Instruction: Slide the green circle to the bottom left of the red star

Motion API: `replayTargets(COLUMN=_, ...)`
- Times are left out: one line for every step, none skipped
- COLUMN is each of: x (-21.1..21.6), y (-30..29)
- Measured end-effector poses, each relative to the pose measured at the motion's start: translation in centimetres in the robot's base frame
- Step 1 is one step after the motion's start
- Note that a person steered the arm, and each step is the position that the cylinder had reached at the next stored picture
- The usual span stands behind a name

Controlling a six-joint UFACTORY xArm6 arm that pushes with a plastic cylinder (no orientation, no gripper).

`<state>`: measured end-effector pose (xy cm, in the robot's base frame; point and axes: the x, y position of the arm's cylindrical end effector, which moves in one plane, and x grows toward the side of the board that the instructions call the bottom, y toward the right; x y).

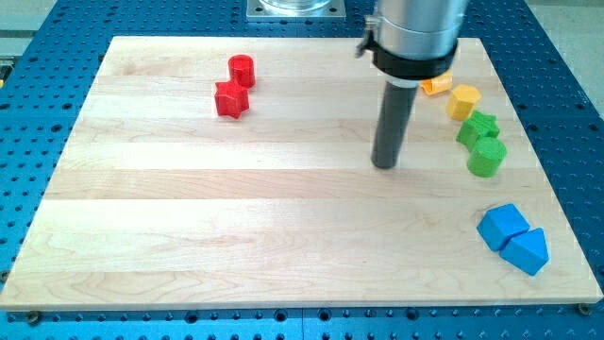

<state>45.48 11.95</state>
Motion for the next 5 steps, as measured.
replayTargets(x=4.2, y=7.3)
replayTargets(x=4.2, y=14.0)
replayTargets(x=0.5, y=14.3)
replayTargets(x=0.0, y=7.5)
replayTargets(x=-3.3, y=-1.1)
